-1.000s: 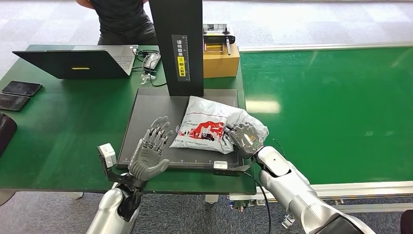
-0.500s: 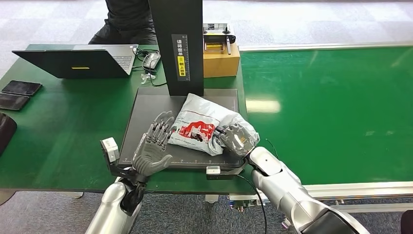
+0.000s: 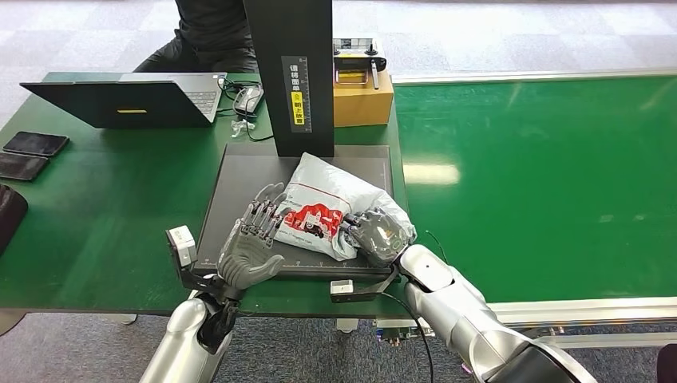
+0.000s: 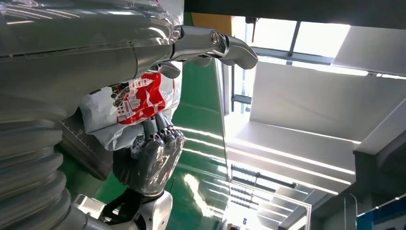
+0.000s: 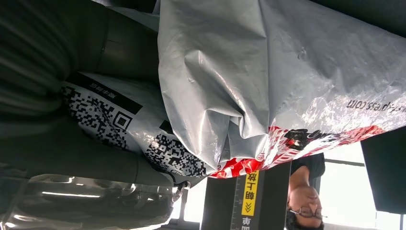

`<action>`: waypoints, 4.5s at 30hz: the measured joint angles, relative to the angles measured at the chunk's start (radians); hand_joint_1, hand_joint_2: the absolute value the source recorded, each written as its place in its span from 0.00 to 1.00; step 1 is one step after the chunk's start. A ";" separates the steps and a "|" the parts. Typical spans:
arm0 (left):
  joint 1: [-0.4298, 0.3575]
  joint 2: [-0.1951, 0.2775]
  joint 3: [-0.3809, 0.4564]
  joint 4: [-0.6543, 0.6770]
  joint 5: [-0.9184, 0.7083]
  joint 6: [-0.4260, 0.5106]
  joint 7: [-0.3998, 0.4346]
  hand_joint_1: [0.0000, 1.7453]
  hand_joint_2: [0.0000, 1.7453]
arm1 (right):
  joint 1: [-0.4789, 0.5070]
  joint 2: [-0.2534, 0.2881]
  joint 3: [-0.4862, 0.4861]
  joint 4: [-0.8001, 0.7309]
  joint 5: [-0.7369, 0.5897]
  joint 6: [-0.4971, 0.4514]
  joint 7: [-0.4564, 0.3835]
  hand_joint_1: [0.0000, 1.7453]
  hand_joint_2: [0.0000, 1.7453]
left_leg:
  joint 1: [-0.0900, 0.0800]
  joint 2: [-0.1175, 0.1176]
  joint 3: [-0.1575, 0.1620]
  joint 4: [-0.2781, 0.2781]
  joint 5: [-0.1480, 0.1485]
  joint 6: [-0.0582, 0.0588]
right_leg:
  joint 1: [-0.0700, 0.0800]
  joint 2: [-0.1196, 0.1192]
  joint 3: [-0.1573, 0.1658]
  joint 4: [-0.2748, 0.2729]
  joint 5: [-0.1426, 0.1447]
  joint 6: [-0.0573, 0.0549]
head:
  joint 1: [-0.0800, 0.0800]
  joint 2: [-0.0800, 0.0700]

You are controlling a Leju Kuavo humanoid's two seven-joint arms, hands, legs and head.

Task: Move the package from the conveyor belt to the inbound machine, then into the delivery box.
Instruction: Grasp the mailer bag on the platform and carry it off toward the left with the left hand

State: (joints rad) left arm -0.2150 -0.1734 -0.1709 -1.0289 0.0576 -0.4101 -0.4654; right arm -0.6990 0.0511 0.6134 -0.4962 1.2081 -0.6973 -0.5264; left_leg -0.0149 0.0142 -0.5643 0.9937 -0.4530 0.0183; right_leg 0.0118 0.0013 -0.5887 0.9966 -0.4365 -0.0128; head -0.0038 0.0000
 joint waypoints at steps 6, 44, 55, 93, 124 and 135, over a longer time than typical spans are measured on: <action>0.000 0.000 0.000 0.000 0.000 0.000 0.000 0.00 1.00 | 0.000 0.002 0.000 0.004 0.000 0.000 0.000 1.00 1.00 | 0.000 0.000 0.000 0.000 0.000 0.000 | 0.000 0.000 0.000 0.000 0.000 0.000 | 0.000 0.000; -0.045 0.004 -0.048 0.066 0.018 0.063 -0.012 0.00 1.00 | 0.117 0.123 -0.352 -0.279 -0.702 0.098 -0.167 0.00 1.00 | 0.000 -0.002 -0.002 0.000 0.000 0.000 | 0.000 -0.002 -0.001 0.000 0.000 0.000 | 0.000 0.000; -0.030 0.018 -0.047 0.066 0.016 0.057 -0.020 0.00 1.00 | 0.118 0.074 -0.316 -0.276 -1.102 0.621 -0.168 0.00 1.00 | 0.000 -0.002 -0.002 0.000 0.000 0.000 | 0.000 -0.002 -0.002 0.000 0.000 0.000 | 0.000 0.000; 0.000 0.025 -0.013 0.064 -0.004 0.054 -0.015 0.00 1.00 | 0.339 0.003 -0.389 -0.715 -1.219 0.862 -0.136 0.00 1.00 | 0.000 -0.003 -0.003 0.000 0.000 0.000 | 0.000 -0.003 -0.002 0.000 -0.001 0.001 | 0.000 0.000; 0.045 -0.024 0.030 -0.086 -0.365 0.276 -0.060 0.00 1.00 | 0.656 0.070 -0.664 -0.987 -0.880 0.737 0.231 0.00 1.00 | 0.000 -0.004 -0.003 0.000 0.000 0.000 | 0.000 -0.003 -0.002 0.000 -0.001 0.001 | 0.000 0.000; -0.194 -0.052 -0.143 0.094 -0.961 0.650 0.096 0.00 1.00 | 0.628 0.075 -0.643 -0.937 -0.883 0.761 0.260 0.00 1.00 | -0.001 -0.005 -0.004 0.001 0.001 0.001 | -0.001 -0.006 -0.002 0.000 -0.001 0.001 | 0.000 0.000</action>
State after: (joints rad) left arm -0.4088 -0.2250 -0.3134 -0.9353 -0.9036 0.2403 -0.3691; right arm -0.0713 0.1261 -0.0295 -1.4336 0.3251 0.0636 -0.2668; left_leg -0.0155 0.0088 -0.5679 0.9943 -0.4522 0.0197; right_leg 0.0109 -0.0044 -0.5909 0.9962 -0.4371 -0.0117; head -0.0037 0.0000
